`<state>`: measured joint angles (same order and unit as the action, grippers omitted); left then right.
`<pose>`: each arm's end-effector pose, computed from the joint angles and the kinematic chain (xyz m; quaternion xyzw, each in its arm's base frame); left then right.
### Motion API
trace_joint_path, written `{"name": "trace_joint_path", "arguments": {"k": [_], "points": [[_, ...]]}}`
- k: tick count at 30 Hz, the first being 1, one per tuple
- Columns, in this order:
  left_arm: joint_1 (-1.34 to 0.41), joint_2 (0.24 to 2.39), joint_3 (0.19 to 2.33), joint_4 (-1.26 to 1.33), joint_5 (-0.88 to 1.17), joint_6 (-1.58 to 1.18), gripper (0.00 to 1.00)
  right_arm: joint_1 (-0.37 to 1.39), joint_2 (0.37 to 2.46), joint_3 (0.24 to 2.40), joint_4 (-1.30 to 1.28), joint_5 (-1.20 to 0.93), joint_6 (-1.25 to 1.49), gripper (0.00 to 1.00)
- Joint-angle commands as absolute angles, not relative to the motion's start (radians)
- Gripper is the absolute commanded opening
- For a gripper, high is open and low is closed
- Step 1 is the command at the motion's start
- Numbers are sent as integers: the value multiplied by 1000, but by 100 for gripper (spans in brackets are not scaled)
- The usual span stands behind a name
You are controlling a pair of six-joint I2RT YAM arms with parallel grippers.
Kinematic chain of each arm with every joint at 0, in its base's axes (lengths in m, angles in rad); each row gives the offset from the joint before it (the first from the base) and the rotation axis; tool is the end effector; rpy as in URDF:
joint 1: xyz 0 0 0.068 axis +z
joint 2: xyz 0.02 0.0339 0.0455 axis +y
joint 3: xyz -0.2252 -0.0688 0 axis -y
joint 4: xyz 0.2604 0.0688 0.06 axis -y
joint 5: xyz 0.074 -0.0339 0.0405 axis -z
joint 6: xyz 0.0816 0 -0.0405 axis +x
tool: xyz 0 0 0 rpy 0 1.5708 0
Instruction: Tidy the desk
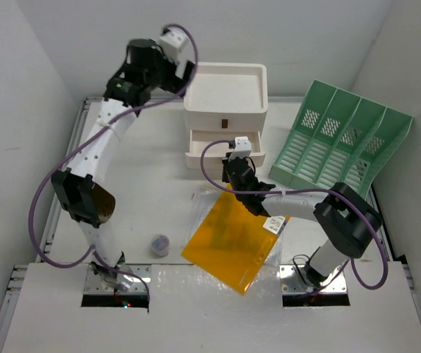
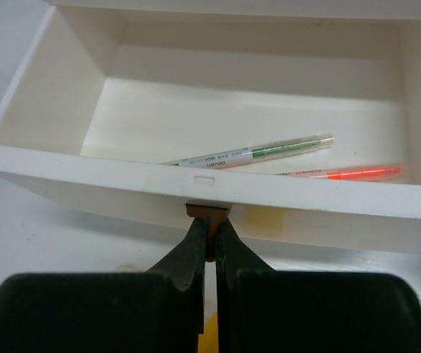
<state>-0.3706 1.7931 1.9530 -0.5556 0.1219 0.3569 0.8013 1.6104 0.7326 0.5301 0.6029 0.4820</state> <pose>0.4254 -0.1759 0.3741 0.3271 0.7644 -0.0545 0.5529 0.2936 0.2366 0.1284 0.0440 0.7990 0.1334 0.5847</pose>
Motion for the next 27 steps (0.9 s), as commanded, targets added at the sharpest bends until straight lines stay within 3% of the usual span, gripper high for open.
{"name": "trace_joint_path", "arguments": {"k": [1,8,15,18,19,22,23,25,27], "points": [[-275,1876,2069,-485,68,170,97,807,1591,747,583,647,476,0],[-275,2094,2287,-574,31,149,97,805,1605,750,595,661,462,0],[-275,2059,2165,-502,114,146,96,799,1640,790,601,657,436,0],[-275,2069,2154,-500,83,150,90,792,1652,805,600,650,434,0],[-275,2074,2152,-509,74,158,86,790,1655,810,600,652,434,0],[-275,2094,2138,-529,69,175,61,772,1672,833,604,644,434,0],[-273,2100,2134,-532,84,176,40,766,1678,850,604,641,436,0],[-275,2099,2120,-540,112,183,26,741,1701,871,607,624,439,0],[-275,2095,2109,-545,144,187,20,713,1719,914,607,614,434,0]]}}
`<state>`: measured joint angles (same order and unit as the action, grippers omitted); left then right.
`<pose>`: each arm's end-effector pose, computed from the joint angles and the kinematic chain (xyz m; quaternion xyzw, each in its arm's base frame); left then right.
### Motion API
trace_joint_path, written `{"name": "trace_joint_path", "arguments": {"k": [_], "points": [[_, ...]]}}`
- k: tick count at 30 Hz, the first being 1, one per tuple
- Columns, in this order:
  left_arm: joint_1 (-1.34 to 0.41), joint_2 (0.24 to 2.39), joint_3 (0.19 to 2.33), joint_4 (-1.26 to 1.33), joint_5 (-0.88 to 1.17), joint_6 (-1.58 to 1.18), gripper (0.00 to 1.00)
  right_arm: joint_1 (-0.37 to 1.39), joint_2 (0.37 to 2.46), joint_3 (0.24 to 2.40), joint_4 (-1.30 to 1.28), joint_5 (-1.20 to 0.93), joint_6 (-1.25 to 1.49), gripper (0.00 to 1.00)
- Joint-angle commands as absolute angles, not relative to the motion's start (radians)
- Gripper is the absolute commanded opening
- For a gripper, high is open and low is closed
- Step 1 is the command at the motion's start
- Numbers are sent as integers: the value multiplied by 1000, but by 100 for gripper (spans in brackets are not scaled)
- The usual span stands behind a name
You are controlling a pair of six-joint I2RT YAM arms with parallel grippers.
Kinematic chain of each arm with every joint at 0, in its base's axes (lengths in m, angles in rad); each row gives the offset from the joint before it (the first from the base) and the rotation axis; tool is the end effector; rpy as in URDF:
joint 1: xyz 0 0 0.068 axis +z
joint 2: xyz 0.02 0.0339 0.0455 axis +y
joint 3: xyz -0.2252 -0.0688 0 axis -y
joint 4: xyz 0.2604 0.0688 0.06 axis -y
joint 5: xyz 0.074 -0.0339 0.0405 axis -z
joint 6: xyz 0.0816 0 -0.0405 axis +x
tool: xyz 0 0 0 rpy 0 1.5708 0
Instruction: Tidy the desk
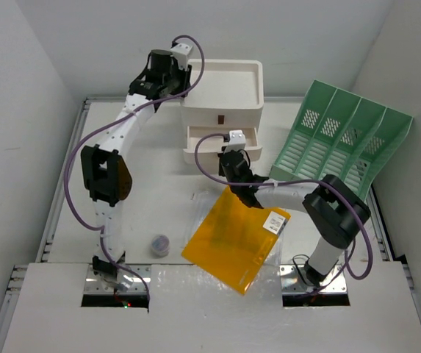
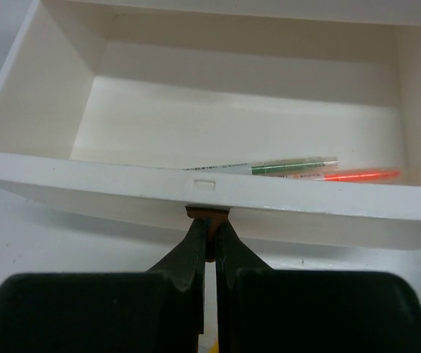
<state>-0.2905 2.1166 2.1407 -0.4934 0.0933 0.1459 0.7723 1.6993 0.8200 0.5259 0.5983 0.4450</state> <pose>0.5097 -0.1603 0.3020 0.2081 0.8257 -0.0774 0.5185 0.3142 0.2419 0.1256 0.0385 0.8009 0.1141 0.5865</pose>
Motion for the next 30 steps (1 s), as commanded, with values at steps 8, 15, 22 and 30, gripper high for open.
{"name": "trace_joint_path", "arguments": {"k": [8,15,22,30], "points": [[-275,2097,2106,-560,182,216,0,673,1825,1041,660,591,399,0],[-275,2111,2138,-578,306,227,0,663,1868,1101,736,581,407,0],[-276,2111,2149,-600,330,236,0,629,1948,1205,703,620,417,0],[-285,2083,2126,-629,380,190,0,620,2003,1264,698,680,382,0]]}}
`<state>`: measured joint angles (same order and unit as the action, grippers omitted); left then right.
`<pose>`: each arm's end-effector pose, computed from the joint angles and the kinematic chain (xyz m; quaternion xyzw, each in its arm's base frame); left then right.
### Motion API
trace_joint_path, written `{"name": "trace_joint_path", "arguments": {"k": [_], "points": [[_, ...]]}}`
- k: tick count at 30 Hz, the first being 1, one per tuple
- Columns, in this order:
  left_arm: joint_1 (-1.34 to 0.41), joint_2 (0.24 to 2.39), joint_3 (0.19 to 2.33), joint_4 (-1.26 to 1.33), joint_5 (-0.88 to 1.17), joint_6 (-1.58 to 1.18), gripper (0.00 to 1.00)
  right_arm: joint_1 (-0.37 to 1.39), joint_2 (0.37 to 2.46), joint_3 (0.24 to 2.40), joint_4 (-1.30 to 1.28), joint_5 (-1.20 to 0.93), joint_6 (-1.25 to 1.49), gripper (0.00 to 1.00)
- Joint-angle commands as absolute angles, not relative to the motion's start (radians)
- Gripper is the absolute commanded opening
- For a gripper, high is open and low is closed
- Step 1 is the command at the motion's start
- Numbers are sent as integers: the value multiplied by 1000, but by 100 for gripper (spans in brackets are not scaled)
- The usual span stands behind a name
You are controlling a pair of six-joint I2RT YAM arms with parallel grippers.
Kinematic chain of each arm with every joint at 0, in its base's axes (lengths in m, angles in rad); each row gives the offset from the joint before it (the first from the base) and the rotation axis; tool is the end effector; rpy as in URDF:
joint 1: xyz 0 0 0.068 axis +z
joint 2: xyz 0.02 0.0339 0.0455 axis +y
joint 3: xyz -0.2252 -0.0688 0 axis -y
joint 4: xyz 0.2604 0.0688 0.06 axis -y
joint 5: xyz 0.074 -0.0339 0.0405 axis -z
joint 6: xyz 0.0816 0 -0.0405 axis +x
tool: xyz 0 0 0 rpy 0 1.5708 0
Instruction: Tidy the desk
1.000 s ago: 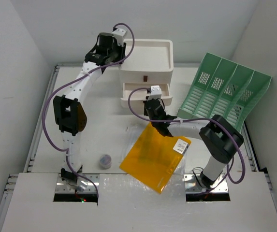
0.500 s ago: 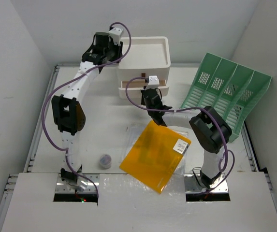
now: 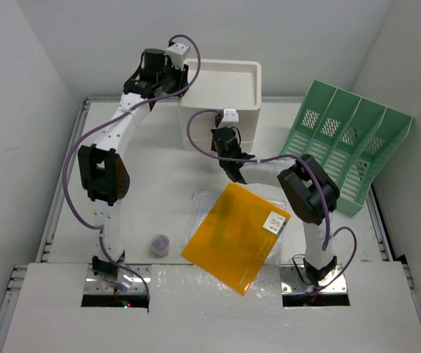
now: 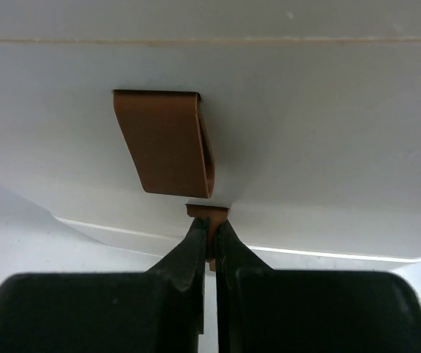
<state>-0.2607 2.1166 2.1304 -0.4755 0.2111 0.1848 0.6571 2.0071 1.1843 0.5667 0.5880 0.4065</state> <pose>0.5117 -0.1542 0.3011 0.2409 0.8123 -0.1094 0.5199 0.4026 0.2534 0.1316 0.0810 0.7738 0.0988 0.6204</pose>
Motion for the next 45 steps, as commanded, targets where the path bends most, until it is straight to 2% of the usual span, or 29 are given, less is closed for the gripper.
{"name": "trace_joint_path", "arguments": {"k": [1,3,4,6,7,10,13,19,25,35,39,45], "points": [[-285,2079,2125,-627,374,184,0,618,2000,1264,690,675,380,0],[-285,2072,2117,-620,356,154,0,617,1985,1241,664,661,383,7],[-285,2068,2114,-606,351,129,0,618,1974,1224,663,651,391,21],[-285,2060,2092,-586,330,100,0,617,1936,1159,672,597,417,35],[-284,2057,2073,-563,321,77,0,617,1922,1131,686,578,455,47],[-284,2060,2057,-542,293,57,0,626,1891,1030,724,529,538,56],[-284,2069,2057,-538,295,46,0,649,1917,996,741,541,535,57],[-284,2072,2054,-540,305,48,0,649,2029,1072,713,546,557,52],[-282,2082,2057,-543,311,54,0,649,2131,1196,675,555,531,51],[-284,2085,2049,-545,322,81,0,649,2166,1229,752,689,512,42],[-284,2089,2046,-545,334,80,0,649,2186,1246,761,736,534,33],[-284,2095,2048,-541,337,83,0,650,2212,1285,759,749,581,31]]}}
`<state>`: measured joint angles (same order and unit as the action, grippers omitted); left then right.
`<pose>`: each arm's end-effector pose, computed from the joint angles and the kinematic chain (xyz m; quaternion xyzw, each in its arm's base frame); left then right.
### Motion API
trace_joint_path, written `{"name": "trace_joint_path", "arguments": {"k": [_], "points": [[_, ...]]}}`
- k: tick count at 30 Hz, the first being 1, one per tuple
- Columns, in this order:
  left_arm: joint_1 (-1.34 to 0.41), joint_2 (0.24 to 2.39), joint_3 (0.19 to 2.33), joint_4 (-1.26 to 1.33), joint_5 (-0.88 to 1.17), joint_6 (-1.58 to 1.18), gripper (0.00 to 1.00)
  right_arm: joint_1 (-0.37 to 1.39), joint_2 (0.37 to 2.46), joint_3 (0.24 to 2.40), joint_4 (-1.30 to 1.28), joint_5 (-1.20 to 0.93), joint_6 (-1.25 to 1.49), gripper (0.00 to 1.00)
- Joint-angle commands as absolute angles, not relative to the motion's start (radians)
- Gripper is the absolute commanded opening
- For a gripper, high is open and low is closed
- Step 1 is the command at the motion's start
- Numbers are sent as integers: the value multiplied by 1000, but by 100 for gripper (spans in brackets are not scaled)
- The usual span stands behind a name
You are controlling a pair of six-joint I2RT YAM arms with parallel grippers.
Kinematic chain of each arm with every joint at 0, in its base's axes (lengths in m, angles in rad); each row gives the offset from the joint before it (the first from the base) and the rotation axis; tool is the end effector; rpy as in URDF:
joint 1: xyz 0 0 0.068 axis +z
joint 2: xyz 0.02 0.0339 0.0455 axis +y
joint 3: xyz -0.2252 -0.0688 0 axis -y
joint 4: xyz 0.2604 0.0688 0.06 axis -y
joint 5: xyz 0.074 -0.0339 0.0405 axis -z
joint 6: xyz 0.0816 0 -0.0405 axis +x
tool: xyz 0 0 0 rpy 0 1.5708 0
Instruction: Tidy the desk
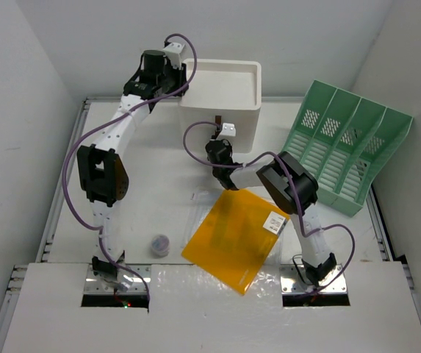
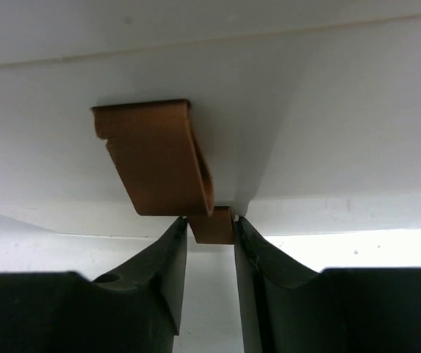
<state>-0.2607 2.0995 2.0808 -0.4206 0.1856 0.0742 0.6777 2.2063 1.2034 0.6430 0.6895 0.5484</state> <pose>0.5127 -0.1524 0.2975 0.1891 0.8205 -0.1276 0.5241 0.4006 0.2558 0.0592 0.1419 0.7847 0.0809 0.5980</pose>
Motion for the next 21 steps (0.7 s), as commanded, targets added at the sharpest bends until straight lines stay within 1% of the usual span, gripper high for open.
{"name": "trace_joint_path", "arguments": {"k": [1,3,7,8,11,13,16,21], "points": [[-284,2095,2045,-543,339,86,0,653,2220,1290,761,756,583,30],[-284,2095,2045,-543,341,89,0,652,2224,1304,761,755,577,26],[-284,2092,2039,-545,339,98,0,652,2229,1305,770,765,551,7],[-284,2091,2037,-546,339,98,0,652,2227,1301,775,767,545,0],[-284,2094,2037,-545,334,98,0,653,2207,1272,796,744,520,0],[-282,2094,2036,-542,322,88,0,663,2185,1208,822,732,502,0],[-278,2095,2034,-529,304,65,0,687,2132,1097,934,707,473,0],[-267,2092,2037,-505,270,28,0,729,2040,956,979,626,498,0]]}}
